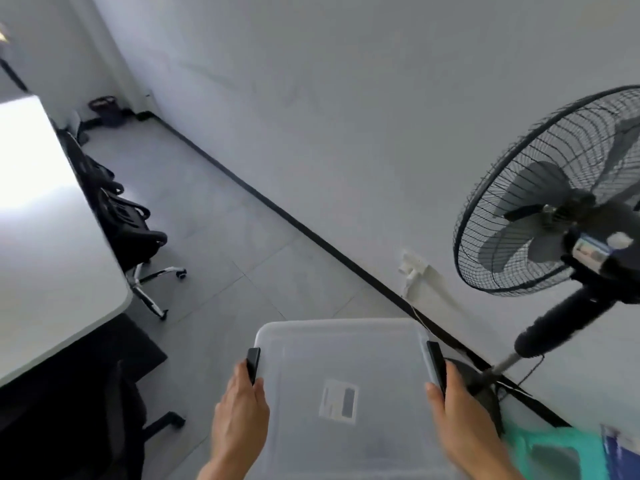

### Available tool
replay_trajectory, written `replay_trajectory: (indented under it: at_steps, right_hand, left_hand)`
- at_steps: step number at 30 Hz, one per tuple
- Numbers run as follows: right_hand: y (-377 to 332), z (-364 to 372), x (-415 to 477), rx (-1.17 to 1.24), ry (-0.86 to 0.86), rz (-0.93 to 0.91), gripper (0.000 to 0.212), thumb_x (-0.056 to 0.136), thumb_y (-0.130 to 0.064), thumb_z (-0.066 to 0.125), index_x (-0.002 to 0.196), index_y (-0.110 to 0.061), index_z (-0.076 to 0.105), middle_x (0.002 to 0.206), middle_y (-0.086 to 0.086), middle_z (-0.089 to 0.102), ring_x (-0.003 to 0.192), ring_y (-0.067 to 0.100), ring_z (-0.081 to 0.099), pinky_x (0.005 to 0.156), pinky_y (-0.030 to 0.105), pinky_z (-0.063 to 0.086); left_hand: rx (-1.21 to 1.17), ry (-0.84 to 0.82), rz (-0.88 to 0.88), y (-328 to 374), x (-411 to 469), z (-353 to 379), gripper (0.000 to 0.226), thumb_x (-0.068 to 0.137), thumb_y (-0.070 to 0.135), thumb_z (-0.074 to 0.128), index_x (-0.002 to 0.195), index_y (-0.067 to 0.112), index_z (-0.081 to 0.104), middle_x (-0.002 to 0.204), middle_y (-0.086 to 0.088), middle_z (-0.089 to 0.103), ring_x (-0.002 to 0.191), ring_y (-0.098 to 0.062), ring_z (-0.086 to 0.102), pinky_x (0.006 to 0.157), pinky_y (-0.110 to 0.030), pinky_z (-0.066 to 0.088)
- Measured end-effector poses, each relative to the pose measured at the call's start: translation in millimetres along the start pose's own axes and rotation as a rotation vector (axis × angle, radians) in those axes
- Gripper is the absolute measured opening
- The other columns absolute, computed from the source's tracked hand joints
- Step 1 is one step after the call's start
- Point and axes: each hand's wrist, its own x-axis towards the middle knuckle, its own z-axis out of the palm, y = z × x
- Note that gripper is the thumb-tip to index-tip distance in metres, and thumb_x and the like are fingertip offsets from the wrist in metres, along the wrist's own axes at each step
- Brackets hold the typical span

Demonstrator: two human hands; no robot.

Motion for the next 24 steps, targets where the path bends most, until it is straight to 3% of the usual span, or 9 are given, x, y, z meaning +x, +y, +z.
replay_trajectory:
  at_steps: [3,7,13,15,17,24]
  right_hand:
    - [-40,-3,62,-0.045,-0.057,-0.072,0.057,0.097,-0.038,0.035,0.147,-0.013,0.020,0.145,0.009,0.045,0.127,0.028,0.049,0.099,0.037,0.039]
    - [-97,4,133,-0.105,-0.152,-0.191,0.059,0.098,-0.040,0.029,0.148,-0.015,0.014,0.148,0.007,0.041,0.130,0.027,0.046,0.103,0.039,0.038]
    - [-194,53,224,-0.228,-0.218,-0.335,0.053,0.096,-0.041,0.026,0.145,-0.021,0.019,0.133,0.007,0.056,0.111,0.029,0.058,0.091,0.041,0.046]
    - [-229,75,253,-0.261,-0.225,-0.366,0.052,0.097,-0.040,0.025,0.145,-0.019,0.019,0.132,0.008,0.057,0.110,0.029,0.059,0.089,0.040,0.045]
    - [-268,94,281,-0.297,-0.229,-0.384,0.051,0.098,-0.038,0.024,0.144,-0.016,0.019,0.132,0.009,0.056,0.111,0.029,0.058,0.088,0.039,0.044]
    - [-400,121,367,-0.322,-0.182,-0.372,0.048,0.098,-0.034,0.026,0.143,-0.019,0.020,0.133,0.007,0.055,0.110,0.029,0.058,0.088,0.039,0.043]
  left_hand:
    - [-0.008,0.053,-0.076,11,48,-5,0.036,0.096,0.023,0.037,0.132,0.019,0.035,0.120,-0.011,0.062,0.102,-0.037,0.058,0.081,-0.040,0.040]
    - [-0.038,0.117,-0.206,14,97,-13,0.035,0.096,0.023,0.035,0.131,0.021,0.035,0.113,-0.010,0.063,0.096,-0.035,0.057,0.078,-0.041,0.040]
    - [-0.112,0.205,-0.390,-6,177,-24,0.041,0.096,0.027,0.032,0.136,0.020,0.032,0.120,-0.010,0.058,0.087,-0.027,0.049,0.077,-0.038,0.035]
    - [-0.105,0.207,-0.429,-14,216,-30,0.044,0.096,0.030,0.030,0.139,0.019,0.028,0.123,-0.011,0.056,0.095,-0.032,0.053,0.079,-0.039,0.037]
    - [-0.077,0.202,-0.437,-21,262,-39,0.046,0.097,0.030,0.028,0.141,0.018,0.025,0.124,-0.011,0.054,0.104,-0.036,0.055,0.082,-0.040,0.039]
    - [-0.038,0.191,-0.344,-8,428,-104,0.046,0.098,0.025,0.029,0.142,0.016,0.025,0.124,-0.009,0.054,0.103,-0.035,0.056,0.082,-0.039,0.041]
